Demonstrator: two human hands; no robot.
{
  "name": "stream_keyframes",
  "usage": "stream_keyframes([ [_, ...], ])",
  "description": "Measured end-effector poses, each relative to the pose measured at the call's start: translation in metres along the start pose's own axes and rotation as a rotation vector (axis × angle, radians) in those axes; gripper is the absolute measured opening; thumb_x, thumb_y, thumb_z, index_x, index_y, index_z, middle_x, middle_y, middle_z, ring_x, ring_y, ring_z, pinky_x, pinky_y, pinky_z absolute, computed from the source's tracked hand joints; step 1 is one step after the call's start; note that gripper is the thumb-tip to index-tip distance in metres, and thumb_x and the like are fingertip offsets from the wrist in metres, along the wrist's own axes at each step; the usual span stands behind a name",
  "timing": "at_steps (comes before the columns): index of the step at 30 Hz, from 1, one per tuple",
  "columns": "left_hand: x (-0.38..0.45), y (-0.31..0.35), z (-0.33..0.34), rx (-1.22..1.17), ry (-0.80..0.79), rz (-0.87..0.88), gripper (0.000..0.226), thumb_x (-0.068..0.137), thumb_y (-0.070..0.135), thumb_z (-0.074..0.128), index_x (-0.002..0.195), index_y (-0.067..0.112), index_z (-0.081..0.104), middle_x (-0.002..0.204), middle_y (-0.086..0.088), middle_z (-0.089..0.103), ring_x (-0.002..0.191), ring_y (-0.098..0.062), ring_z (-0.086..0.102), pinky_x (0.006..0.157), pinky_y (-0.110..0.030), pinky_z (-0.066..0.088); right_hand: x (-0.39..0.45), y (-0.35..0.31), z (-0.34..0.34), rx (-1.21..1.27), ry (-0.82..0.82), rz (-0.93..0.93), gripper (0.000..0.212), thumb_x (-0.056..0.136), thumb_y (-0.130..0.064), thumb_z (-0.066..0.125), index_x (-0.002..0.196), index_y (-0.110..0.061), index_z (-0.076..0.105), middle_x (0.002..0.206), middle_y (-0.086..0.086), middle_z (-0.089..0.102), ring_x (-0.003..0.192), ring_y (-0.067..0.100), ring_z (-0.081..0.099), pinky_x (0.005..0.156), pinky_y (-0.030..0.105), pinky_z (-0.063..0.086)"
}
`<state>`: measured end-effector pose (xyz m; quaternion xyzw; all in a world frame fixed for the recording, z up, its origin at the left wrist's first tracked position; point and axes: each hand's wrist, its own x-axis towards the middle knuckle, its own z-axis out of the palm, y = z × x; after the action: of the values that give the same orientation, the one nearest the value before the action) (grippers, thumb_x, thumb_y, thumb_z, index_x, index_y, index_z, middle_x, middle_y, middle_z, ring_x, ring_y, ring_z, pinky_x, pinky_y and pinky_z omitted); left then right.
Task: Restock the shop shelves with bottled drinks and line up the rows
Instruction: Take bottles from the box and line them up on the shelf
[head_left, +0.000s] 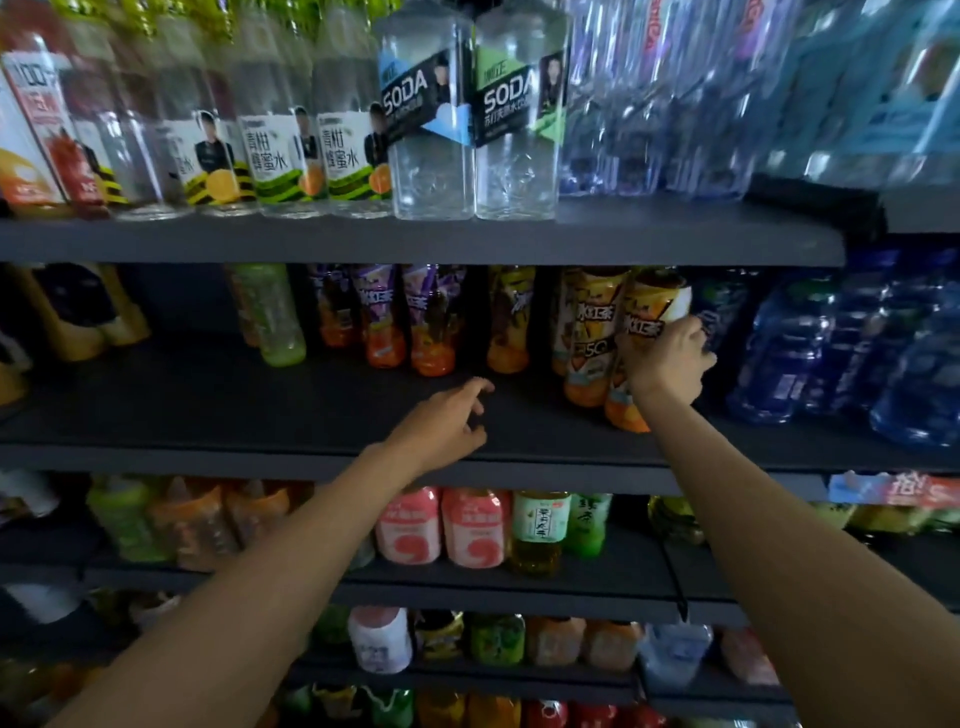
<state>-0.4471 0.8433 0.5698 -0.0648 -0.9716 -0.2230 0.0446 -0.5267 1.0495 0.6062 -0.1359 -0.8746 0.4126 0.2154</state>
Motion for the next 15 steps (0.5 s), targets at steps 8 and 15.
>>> stream_keyframes([
  [8,-0.031,-0.035,0.01,-0.04,0.283,-0.068,0.046,0.088,0.012,0.055,0.131,0.018,0.039,0.113,0.003,0.055,0.092,-0.013,0.058,0.078,-0.028,0.045,-0.07,0.011,0.027,0.275,0.176,-0.275,0.035,0.086,0.0,0.049,0.12,0.002,0.04,0.13,0.02,0.035,0.114,0.033,0.041,0.085,0.027,0.039],
  [15,-0.167,-0.131,0.013,-0.185,0.55,-0.4,0.044,0.085,0.01,0.057,0.128,0.01,0.046,0.11,-0.001,0.058,0.099,-0.016,0.057,0.089,-0.031,0.046,-0.222,-0.06,0.119,0.255,-0.456,-0.82,0.034,0.079,0.005,0.053,0.113,0.005,0.048,0.112,0.022,0.044,0.092,0.038,0.052,0.08,0.038,0.043],
])
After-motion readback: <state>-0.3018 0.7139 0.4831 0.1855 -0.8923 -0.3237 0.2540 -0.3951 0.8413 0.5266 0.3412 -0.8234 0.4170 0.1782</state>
